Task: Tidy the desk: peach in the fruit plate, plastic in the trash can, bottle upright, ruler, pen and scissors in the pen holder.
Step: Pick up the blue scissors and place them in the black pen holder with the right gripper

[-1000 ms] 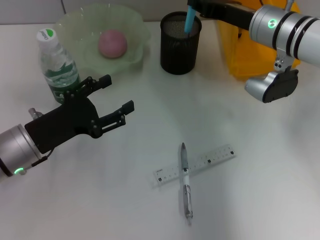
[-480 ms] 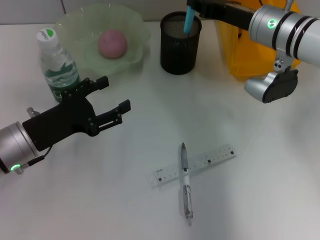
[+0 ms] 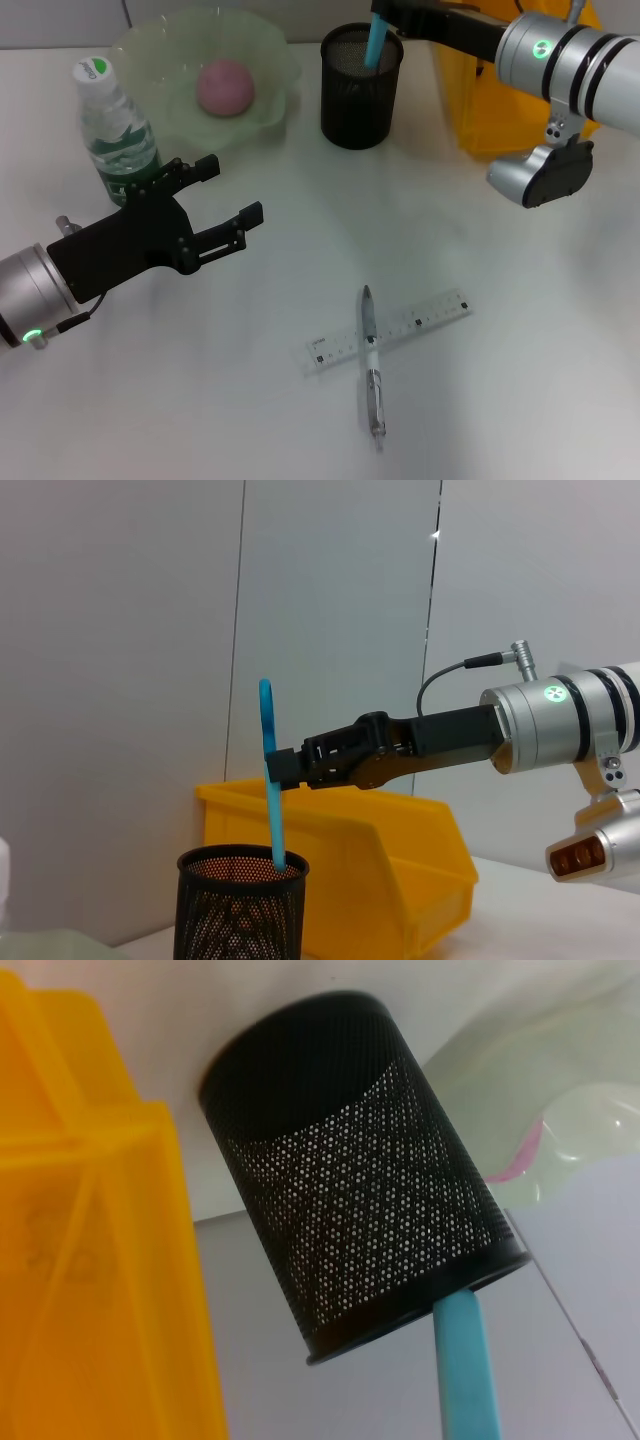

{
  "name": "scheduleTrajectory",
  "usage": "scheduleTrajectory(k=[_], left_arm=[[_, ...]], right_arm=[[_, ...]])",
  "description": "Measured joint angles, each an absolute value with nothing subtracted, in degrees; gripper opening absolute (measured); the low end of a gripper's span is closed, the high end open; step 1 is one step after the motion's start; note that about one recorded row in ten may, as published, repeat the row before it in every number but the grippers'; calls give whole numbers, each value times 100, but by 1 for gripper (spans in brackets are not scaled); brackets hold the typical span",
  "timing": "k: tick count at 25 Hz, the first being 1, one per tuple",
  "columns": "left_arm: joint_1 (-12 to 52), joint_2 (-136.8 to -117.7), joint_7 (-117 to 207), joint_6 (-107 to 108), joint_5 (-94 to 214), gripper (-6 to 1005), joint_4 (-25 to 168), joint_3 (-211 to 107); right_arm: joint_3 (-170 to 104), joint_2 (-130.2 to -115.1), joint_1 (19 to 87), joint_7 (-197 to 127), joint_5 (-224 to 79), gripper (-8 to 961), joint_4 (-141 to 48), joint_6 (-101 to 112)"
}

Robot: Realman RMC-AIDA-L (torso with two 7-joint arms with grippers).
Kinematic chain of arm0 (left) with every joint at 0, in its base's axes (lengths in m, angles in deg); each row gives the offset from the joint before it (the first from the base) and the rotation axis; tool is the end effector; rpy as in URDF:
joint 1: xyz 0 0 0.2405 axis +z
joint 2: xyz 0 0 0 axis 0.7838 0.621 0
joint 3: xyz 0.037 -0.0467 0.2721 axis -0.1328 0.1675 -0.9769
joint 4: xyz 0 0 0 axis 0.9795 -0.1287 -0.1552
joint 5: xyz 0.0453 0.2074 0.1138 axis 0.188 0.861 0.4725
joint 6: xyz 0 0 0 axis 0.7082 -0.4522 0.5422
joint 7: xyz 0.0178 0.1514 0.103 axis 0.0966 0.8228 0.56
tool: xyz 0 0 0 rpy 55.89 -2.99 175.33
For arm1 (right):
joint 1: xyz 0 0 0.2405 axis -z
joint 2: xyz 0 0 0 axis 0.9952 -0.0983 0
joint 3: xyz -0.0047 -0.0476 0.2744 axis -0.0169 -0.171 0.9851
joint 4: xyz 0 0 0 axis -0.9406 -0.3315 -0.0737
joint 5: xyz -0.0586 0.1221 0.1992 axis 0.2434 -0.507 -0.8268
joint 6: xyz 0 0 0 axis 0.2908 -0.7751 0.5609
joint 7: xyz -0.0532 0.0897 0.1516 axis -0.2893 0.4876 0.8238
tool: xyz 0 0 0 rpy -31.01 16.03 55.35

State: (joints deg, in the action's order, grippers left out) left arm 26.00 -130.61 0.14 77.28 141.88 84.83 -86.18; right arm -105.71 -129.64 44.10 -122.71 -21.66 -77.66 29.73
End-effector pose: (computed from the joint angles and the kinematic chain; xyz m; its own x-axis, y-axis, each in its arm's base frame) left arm -0.3135 0.3449 -0.0766 0.7204 0.1041 0.6857 0.4570 -0.8149 -0.3565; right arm 0.1921 0.5182 -0.0863 -0.4980 0.4322 0.7518 0.8320 0.4826 0.2737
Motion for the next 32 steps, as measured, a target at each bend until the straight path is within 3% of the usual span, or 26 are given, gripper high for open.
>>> scheduleTrajectory(k=[32], left_arm=[[2568, -13073, 15, 7587, 14188, 830, 8484, -8690]], right_arm=[[-10515, -12964, 4062, -12212, -2398, 272, -7406, 2930]])
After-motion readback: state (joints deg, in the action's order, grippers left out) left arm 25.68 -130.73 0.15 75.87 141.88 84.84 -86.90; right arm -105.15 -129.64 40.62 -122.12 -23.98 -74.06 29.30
